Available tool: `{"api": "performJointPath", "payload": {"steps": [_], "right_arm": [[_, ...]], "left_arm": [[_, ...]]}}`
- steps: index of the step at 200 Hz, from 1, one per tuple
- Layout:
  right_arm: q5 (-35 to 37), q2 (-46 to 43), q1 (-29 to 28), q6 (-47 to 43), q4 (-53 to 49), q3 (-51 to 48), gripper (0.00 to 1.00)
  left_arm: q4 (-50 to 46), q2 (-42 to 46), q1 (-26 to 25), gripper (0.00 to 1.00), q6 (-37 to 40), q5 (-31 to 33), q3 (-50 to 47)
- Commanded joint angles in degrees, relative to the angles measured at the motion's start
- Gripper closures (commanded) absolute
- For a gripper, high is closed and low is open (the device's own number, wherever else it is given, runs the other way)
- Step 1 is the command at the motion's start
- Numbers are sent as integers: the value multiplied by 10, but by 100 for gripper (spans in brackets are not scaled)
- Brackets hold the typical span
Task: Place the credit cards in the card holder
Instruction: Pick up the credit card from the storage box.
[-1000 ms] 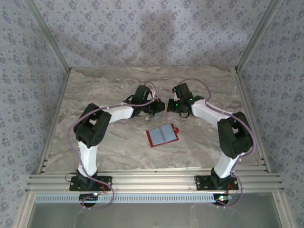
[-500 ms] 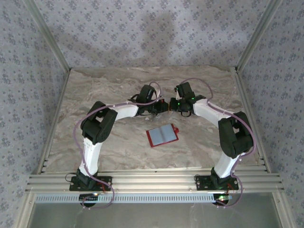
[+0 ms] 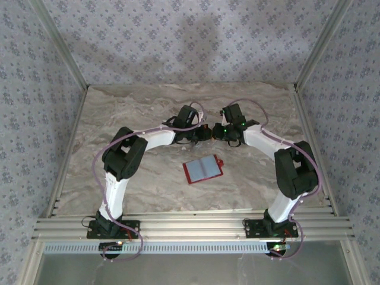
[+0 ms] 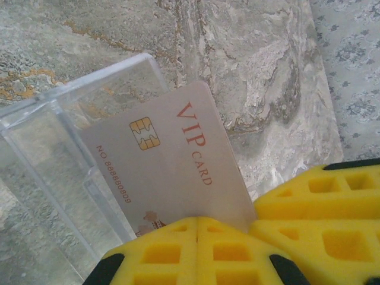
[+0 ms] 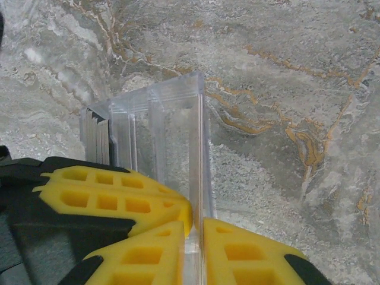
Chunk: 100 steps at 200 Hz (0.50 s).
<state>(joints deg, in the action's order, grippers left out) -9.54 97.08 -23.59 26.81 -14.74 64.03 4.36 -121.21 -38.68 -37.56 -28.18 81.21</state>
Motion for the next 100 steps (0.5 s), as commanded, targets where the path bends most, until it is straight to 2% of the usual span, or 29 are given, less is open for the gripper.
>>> {"api": "performJointPath", "payload": {"steps": [1,33,55,100], "right_arm": [[-38,-24,-3,12,5,-6,82],[-49,-31,0,14,10,-11,82],[-54,-32,2,15,12,-13,88],[-59,-39,6,18,15,-20,83]], "left_arm": [[-53,-32,-11,99,26,50,9],[-64,-39,-16,99,34,64,18],[-70,-42,-16,99,38,70,22],[-81,-49,-20,99,45,84,30]]}}
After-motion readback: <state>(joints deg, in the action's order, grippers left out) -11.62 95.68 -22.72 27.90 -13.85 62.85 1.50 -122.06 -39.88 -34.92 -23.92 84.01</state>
